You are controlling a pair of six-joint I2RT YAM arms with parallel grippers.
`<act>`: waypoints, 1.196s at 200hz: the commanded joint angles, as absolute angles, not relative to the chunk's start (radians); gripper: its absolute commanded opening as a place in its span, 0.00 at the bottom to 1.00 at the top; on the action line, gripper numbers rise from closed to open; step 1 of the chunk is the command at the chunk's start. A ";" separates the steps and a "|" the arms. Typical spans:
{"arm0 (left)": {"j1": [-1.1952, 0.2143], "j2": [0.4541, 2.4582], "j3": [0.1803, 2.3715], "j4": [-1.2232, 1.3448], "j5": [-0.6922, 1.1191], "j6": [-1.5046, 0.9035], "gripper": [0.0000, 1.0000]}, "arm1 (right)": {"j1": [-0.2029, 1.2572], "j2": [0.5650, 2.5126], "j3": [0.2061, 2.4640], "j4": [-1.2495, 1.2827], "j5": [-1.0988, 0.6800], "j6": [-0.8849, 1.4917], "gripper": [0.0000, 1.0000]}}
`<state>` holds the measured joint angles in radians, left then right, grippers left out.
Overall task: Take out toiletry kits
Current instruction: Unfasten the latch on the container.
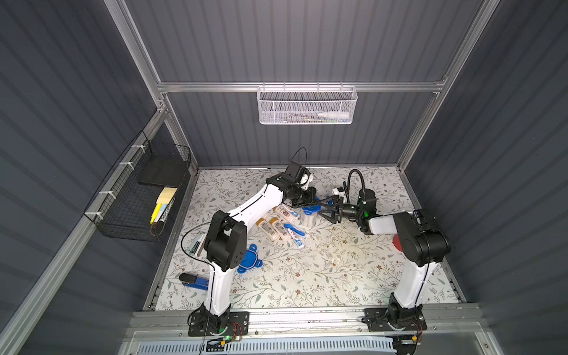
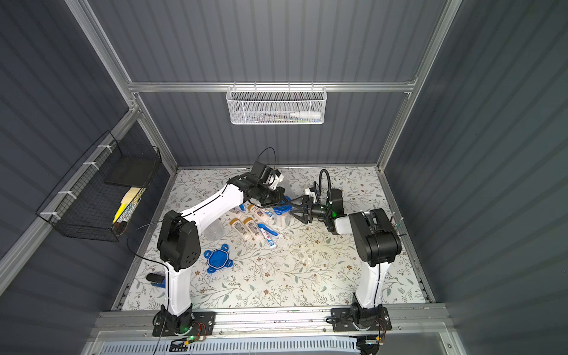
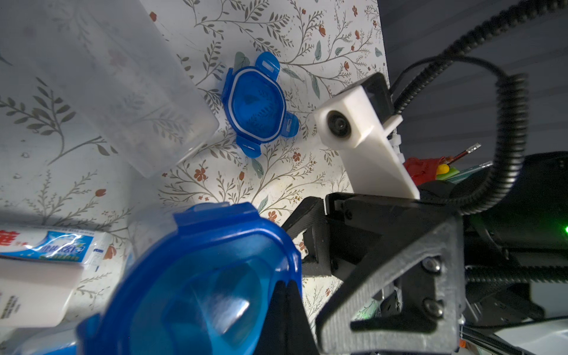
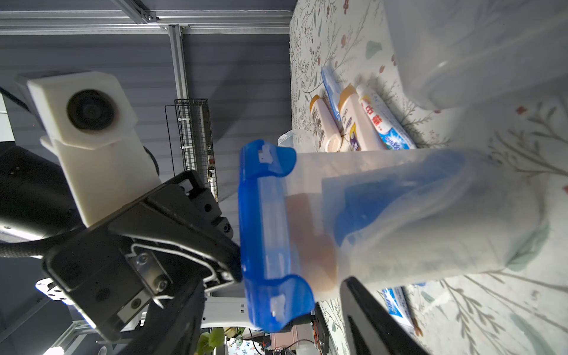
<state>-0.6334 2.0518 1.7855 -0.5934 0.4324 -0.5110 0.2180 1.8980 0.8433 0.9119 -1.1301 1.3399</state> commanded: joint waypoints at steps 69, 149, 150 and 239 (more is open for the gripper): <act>-0.629 2.206 1.651 -0.843 0.296 -0.492 0.00 | 0.201 1.788 0.831 1.112 -1.158 1.456 0.72; -0.601 2.197 1.552 -0.814 0.266 -0.516 0.00 | 0.190 1.728 0.818 1.090 -1.155 1.443 0.72; -0.600 2.196 1.549 -0.813 0.266 -0.517 0.00 | 0.189 1.727 0.818 1.087 -1.156 1.441 0.72; -0.560 2.206 1.562 -0.788 0.290 -0.528 0.00 | 0.178 1.580 0.824 0.784 -1.129 1.237 0.72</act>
